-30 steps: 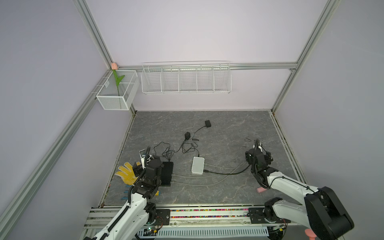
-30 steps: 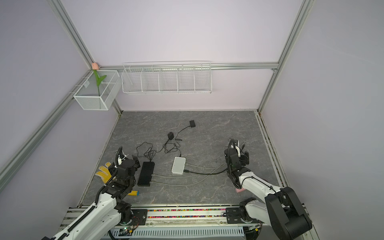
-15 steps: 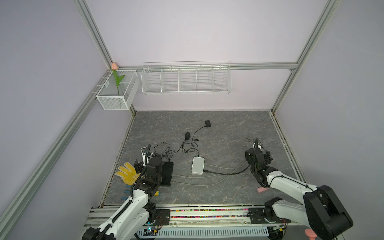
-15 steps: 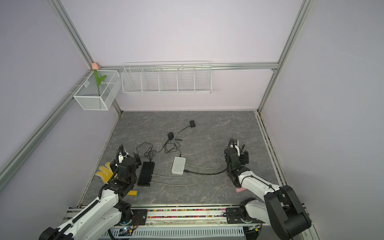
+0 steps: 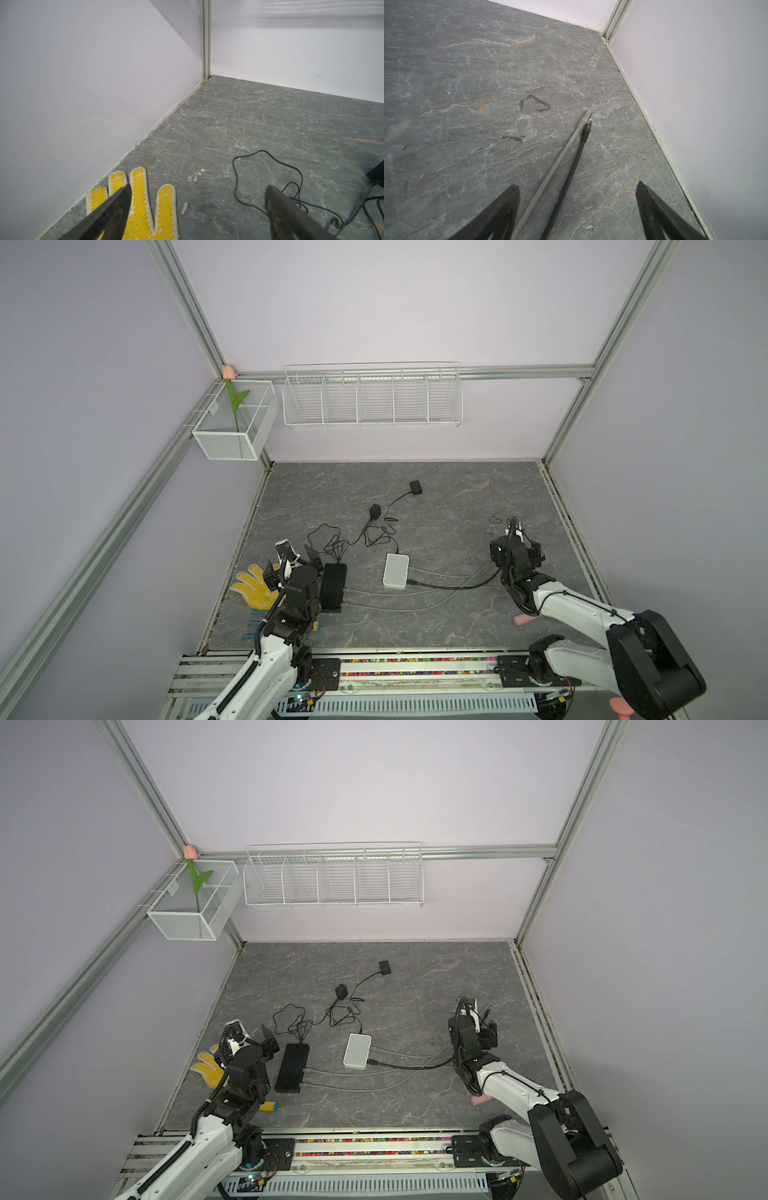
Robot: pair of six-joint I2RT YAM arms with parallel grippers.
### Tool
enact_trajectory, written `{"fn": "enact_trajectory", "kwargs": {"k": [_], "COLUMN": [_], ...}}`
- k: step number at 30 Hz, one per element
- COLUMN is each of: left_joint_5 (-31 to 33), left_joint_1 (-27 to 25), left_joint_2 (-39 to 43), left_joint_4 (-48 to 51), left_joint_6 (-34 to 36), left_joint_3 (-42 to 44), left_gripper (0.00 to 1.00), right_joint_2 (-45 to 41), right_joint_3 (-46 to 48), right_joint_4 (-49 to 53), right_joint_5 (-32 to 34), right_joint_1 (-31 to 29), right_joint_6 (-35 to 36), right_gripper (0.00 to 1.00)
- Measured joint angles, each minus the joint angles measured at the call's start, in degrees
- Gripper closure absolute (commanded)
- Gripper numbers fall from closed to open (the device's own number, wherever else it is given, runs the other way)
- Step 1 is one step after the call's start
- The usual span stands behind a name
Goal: Insert the plug into the switch port
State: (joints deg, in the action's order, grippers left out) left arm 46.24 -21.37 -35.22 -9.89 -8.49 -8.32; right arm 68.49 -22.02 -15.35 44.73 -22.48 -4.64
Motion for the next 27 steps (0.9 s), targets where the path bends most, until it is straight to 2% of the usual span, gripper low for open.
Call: {"fn": "enact_trajectory", "kwargs": {"k": [6,15,27], "left_joint_5": [0.9,2.3,2.4], "left_joint_1": [0.0,0.9,3.8], "left_joint_2": [0.3,-7.5,-14.6], "left_joint_4": [-7.1,-14.6,-20.2], "left_joint_6": [1.2,1.7,1.7], "left_joint_3": [3.5,4.0,2.9], "left_gripper": [0.01,0.01,0.01], "right_joint_2": [0.0,-1.4,-3.2], "right_joint_3": [0.0,1.5,8.8], "right_joint_4": [-1.6,-5.6,-19.0], "right_joint_5": [0.0,-0.2,-0.1], "right_joint_1": [0.0,1.9,3.9], "right_joint_6": [0.1,0.2,-0.1], "right_gripper": [0.09,0.09,0.08]}}
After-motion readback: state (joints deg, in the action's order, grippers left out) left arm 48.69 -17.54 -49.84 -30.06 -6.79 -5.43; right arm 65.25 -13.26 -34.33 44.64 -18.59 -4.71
